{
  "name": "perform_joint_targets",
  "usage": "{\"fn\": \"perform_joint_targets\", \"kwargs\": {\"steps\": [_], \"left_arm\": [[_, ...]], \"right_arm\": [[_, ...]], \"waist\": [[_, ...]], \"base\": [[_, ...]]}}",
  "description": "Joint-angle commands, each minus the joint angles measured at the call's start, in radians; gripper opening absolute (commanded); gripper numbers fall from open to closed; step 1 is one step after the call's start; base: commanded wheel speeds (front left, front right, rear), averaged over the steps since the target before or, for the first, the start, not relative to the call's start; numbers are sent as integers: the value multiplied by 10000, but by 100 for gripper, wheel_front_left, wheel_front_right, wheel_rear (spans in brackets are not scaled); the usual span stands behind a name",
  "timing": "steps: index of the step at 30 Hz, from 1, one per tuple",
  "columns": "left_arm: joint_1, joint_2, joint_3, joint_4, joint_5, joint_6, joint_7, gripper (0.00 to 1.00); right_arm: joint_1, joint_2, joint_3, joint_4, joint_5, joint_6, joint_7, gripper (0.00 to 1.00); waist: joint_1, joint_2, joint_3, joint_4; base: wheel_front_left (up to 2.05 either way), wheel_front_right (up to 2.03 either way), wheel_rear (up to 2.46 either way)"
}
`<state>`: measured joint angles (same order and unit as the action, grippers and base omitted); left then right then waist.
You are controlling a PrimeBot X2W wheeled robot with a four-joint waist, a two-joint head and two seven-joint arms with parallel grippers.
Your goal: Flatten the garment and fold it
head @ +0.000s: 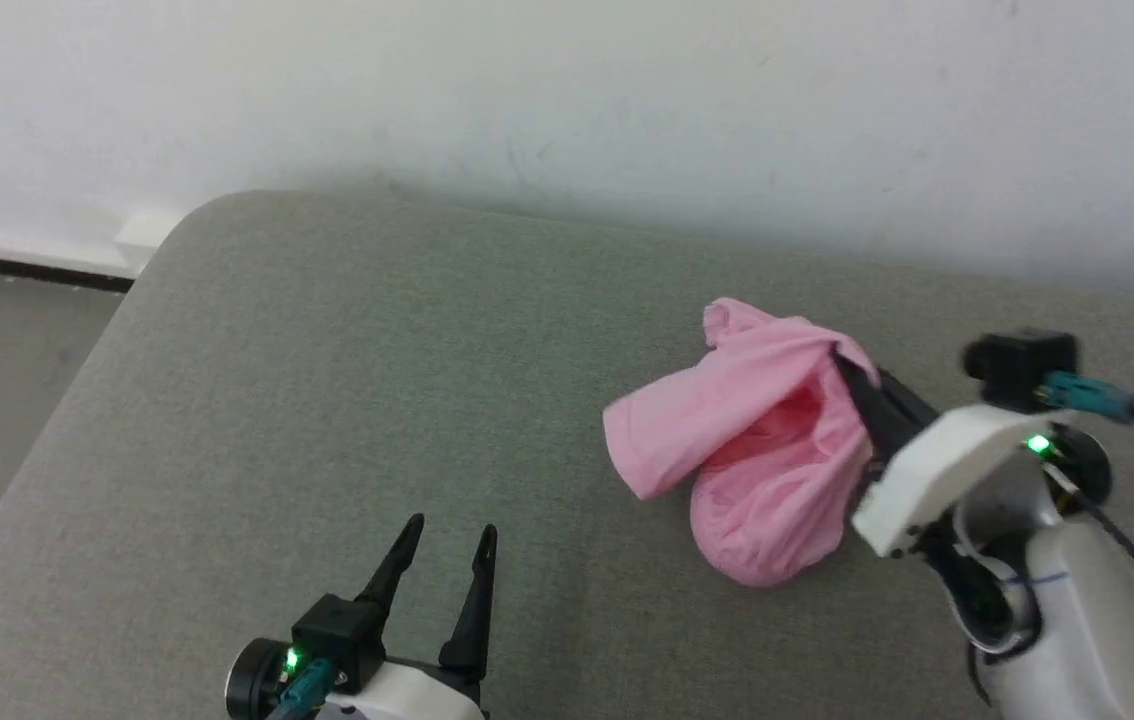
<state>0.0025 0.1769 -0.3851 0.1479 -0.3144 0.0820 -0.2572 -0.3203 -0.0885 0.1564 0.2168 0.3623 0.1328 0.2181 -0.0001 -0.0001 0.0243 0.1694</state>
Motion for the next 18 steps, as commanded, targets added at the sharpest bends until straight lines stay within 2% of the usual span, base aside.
{"fn": "perform_joint_targets", "kwargs": {"steps": [1, 6, 7, 8, 9, 14, 18], "left_arm": [[84, -64, 87, -29, 117, -55, -45, 100], [-1, -151, 122, 27, 244, -171, -45, 100], [-14, -167, 130, 45, 259, -188, -45, 100], [-25, -177, 132, 70, 273, -213, -45, 100], [-42, -190, 122, 102, 288, -245, -45, 100], [-79, -241, 123, 197, 335, -314, -45, 100], [-36, -316, 100, 231, 360, -381, -45, 100]], "right_arm": [[694, 87, -993, -246, 493, -21, -165, 0], [1980, 326, -3993, 426, 773, -21, 28, 0], [2136, 348, -4451, 715, 593, -21, 120, 6], [2261, 363, -4824, 1009, 340, -21, 219, 94], [2316, 371, -5109, 1262, 162, -21, 239, 100], [2200, 378, -5253, 1701, -216, -21, -379, 100], [2219, 380, -4517, 960, -809, -21, -1288, 100]], "waist": [[1, 1, -102, -788], [1, 1, -54, -1212], [1, 1, -42, -1271], [1, 1, -30, -1324], [1, 1, -19, -1356], [1, 1, -17, -1475], [1, 1, -61, -1571]], "base": [[0, 0, 0], [0, 0, 0], [0, 0, 0], [0, 0, 0], [0, 0, 0], [0, 0, 0], [0, 0, 0]]}}
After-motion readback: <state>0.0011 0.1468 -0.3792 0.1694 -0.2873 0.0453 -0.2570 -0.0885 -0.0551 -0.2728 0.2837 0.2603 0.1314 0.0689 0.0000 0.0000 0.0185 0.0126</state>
